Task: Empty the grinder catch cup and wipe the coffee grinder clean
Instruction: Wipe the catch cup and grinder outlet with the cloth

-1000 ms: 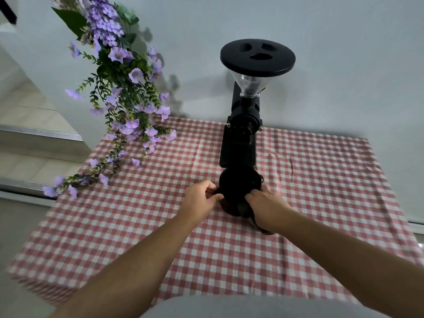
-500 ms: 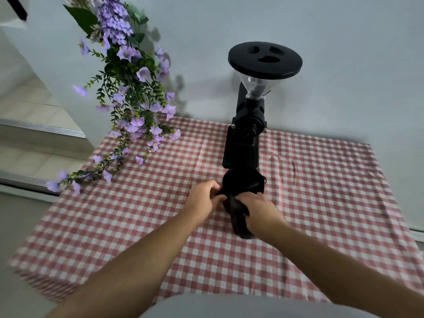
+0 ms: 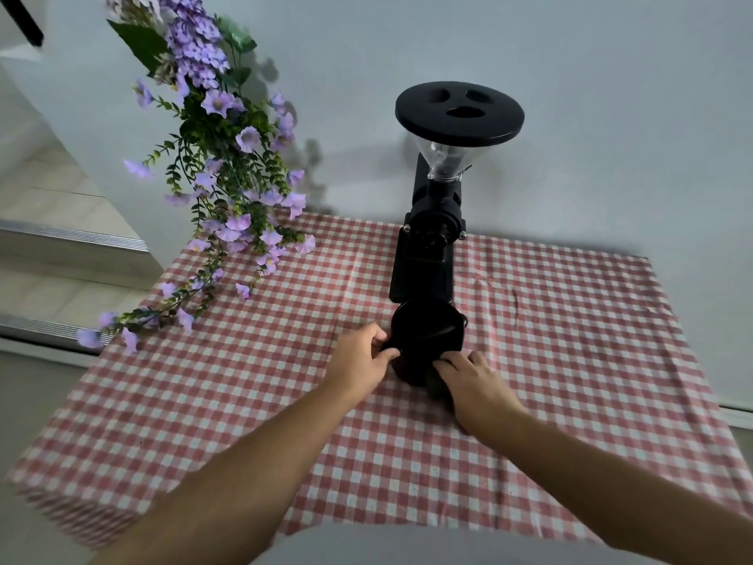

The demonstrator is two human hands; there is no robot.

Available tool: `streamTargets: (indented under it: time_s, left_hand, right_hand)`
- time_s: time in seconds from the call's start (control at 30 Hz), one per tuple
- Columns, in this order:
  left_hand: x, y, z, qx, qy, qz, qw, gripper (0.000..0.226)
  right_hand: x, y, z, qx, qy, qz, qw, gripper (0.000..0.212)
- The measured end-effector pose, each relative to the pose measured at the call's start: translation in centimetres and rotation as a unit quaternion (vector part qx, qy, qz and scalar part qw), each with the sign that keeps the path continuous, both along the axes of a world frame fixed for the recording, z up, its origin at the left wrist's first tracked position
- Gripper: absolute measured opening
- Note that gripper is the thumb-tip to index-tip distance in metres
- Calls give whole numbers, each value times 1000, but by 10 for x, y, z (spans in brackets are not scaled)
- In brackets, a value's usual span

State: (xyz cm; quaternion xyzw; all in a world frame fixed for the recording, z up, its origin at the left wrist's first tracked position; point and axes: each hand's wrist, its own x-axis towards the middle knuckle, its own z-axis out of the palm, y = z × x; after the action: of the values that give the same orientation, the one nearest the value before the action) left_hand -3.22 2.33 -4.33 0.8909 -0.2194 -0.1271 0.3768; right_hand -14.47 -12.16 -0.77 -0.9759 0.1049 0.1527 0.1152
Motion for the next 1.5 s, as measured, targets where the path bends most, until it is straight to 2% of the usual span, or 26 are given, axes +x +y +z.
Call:
streamTargets:
  time_s: [0.03, 0.1, 0.13, 0.2, 0.27, 0.33, 0.4, 0.5, 0.6, 0.7, 0.8, 0.9, 1.03, 1.13, 1.23, 1.33, 1.4, 1.5]
  left_hand:
    - [-1, 0, 1, 0, 1, -5, 1000, 14]
    - [-1, 1, 5, -5, 16, -23, 1000, 7]
    - [-1, 1, 7, -10, 30, -28, 999, 5]
    - [0, 0, 10, -12, 54, -22, 998, 9]
    - [0, -1, 10, -10, 74, -10, 997, 7]
    - [0, -2, 10, -3, 60, -8, 998, 9]
    - [0, -1, 10, -7, 55, -11, 998, 7]
    - [0, -1, 8, -14, 59, -6, 998, 5]
    - [1, -2, 6, -10, 65, 0, 998, 14]
    - [3, -3, 6, 8, 55, 5, 998, 19]
    - [2, -2, 6, -4, 34, -1, 999, 14]
    - [0, -1, 5, -5, 6, -4, 1000, 19]
    - [-3, -2, 2, 1, -15, -2, 1000, 18]
    - [-3, -2, 1, -2, -30, 0, 1000, 17]
    - [-1, -1, 2, 6, -23, -4, 1000, 18]
    - [3, 1, 5, 11, -13, -9, 1000, 20]
    - [5, 2, 7, 16, -10, -13, 1000, 19]
    - [6, 2, 7, 16, 5, -13, 1000, 13]
  right_hand:
    - [6, 5, 4, 85, 11, -61, 994, 42]
    - [19, 1, 16, 251, 46, -145, 956, 32]
    - [24, -5, 24, 304, 42, -167, 937, 26]
    - [32, -18, 41, 342, -15, -197, 919, 22]
    - [43, -26, 48, 287, -101, -213, 929, 23]
    - [55, -20, 42, 221, -142, -225, 938, 31]
    - [60, -1, 32, 212, -129, -216, 944, 41]
    - [58, 17, 28, 159, -69, -81, 982, 45]
    - [57, 0, 42, 94, -10, 24, 995, 41]
    - [63, -24, 47, -10, -31, 98, 995, 40]
    - [53, -31, 37, -67, -76, 95, 990, 50]
    - [20, -31, 15, -70, -104, 38, 991, 60]
    - [-6, 2, -9, 30, -74, -56, 995, 61]
    - [-13, 13, -13, 68, -57, -10, 996, 59]
    - [-23, -14, -11, 15, -19, 72, 997, 56]
    - [-37, -45, -12, -18, 27, 57, 998, 55]
    - [-42, -61, -9, -7, 1, -7, 1000, 54]
    - [-42, -71, 0, 34, -105, -96, 989, 49]
